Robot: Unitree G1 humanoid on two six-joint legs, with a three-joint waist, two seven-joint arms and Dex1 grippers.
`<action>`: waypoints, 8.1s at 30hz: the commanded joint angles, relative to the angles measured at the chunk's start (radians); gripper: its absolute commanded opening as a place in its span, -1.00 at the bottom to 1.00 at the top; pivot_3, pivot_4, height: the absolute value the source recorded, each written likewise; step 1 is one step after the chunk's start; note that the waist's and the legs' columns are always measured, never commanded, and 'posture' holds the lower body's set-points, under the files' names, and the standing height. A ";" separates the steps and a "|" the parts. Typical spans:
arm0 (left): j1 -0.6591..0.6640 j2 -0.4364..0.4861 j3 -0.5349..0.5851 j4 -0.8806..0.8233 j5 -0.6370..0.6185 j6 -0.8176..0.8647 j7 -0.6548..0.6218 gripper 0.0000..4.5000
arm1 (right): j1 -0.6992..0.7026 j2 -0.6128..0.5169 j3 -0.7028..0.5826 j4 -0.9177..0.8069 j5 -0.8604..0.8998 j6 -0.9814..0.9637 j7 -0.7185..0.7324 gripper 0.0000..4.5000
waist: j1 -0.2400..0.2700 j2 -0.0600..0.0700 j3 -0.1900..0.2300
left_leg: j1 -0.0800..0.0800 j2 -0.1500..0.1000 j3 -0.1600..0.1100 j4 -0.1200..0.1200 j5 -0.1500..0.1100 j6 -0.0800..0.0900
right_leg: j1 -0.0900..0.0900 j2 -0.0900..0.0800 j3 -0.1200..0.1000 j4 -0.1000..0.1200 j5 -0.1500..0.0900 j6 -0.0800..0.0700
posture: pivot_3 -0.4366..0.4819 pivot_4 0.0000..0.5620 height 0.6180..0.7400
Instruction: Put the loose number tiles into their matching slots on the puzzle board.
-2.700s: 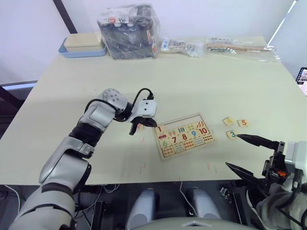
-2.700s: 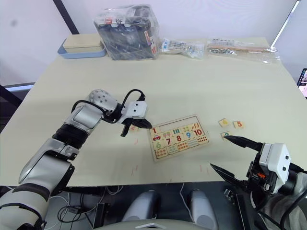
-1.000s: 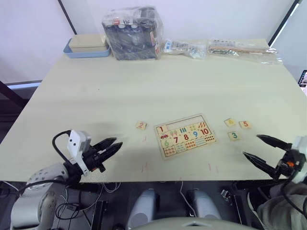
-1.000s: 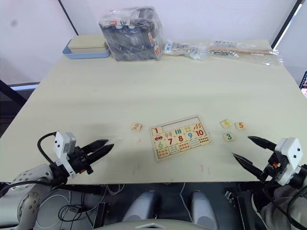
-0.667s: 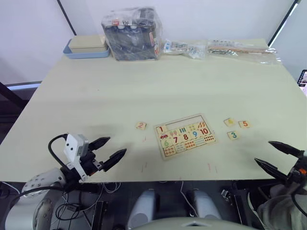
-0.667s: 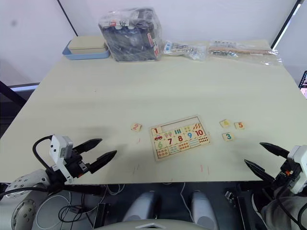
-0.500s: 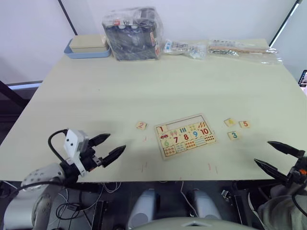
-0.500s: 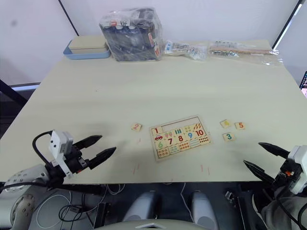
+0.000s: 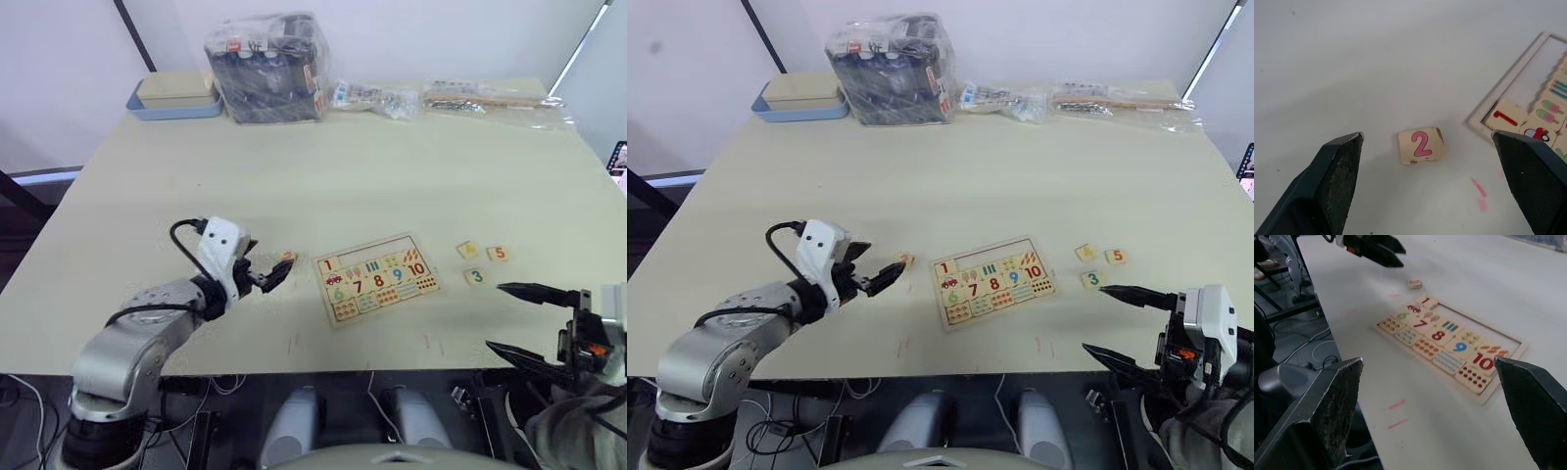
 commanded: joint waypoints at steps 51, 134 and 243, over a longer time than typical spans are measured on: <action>0.179 -0.396 -0.013 -0.254 0.215 0.261 0.282 -0.32 | -0.029 -0.060 -0.031 -0.052 0.084 0.052 0.120 1.00 | 0.003 0.003 -0.002 | -0.001 -0.001 -0.004 -0.003 0.000 0.000 | 0.005 -0.002 -0.003 -0.012 0.000 0.001 | -0.05 -0.47 1.00; -0.265 0.323 -0.282 0.802 0.368 -1.067 -1.160 0.37 | -0.034 -0.043 -0.066 -0.087 0.117 0.052 0.103 1.00 | 0.001 0.005 0.003 | -0.007 0.000 -0.003 -0.003 -0.001 0.003 | 0.000 -0.001 -0.007 -0.013 0.000 0.001 | -0.05 -0.47 1.00; -1.148 -0.096 -1.048 0.759 0.283 0.303 -0.743 -0.42 | 0.155 0.127 0.008 -0.209 -0.003 -0.135 -0.104 1.00 | -0.022 -0.001 0.005 | -0.003 -0.006 -0.004 0.000 -0.001 0.003 | 0.000 -0.001 0.000 0.001 -0.002 0.004 | -0.05 -0.47 1.00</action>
